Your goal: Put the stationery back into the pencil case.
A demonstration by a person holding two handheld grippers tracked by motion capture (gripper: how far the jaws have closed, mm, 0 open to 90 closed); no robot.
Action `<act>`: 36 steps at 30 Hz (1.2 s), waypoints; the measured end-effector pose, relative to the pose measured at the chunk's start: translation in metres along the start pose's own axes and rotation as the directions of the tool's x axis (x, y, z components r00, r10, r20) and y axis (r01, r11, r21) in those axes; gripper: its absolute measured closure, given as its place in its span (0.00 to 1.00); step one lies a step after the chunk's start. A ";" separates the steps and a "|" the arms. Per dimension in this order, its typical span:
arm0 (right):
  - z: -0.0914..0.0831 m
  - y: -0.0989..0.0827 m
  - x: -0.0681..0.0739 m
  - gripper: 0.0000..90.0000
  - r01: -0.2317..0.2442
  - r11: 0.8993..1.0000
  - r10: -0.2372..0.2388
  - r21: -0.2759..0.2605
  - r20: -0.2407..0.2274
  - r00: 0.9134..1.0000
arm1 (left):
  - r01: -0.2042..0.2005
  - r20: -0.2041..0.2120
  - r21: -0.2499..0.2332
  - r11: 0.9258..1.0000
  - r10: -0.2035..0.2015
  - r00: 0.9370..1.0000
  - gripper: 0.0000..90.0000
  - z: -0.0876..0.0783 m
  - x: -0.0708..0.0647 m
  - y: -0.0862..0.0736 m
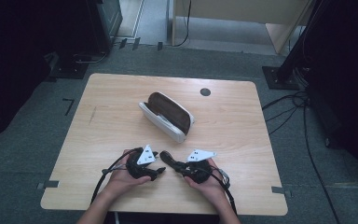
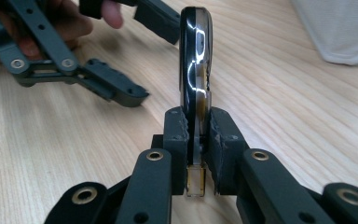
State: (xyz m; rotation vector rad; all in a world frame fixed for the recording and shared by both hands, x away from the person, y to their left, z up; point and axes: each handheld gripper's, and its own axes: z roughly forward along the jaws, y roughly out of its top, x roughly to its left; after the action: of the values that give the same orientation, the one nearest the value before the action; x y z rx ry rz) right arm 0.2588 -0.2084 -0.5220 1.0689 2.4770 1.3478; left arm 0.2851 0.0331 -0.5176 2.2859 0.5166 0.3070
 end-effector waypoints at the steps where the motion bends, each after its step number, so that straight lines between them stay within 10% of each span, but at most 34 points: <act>1: -0.002 -0.001 -0.001 0.88 -0.001 1.000 0.001 -0.005 0.005 1.000 | 0.005 -0.013 0.006 1.000 -0.004 1.000 0.33 0.000 0.000 0.000; 10: -0.019 0.005 -0.003 0.88 -0.006 0.998 0.007 -0.058 0.022 1.000 | 0.110 -0.101 0.063 0.992 -0.103 0.990 0.02 -0.009 0.007 -0.007; 36: -0.064 0.051 -0.014 0.88 -0.005 0.986 0.019 -0.164 0.084 0.996 | 0.252 -0.263 0.036 0.967 -0.234 0.936 0.00 -0.065 0.039 -0.063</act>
State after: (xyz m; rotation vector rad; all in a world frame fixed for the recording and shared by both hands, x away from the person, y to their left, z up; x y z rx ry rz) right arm 0.2692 -0.2433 -0.4478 1.0812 2.2591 1.4479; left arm 0.2787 0.1314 -0.5172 2.2288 0.9484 0.4709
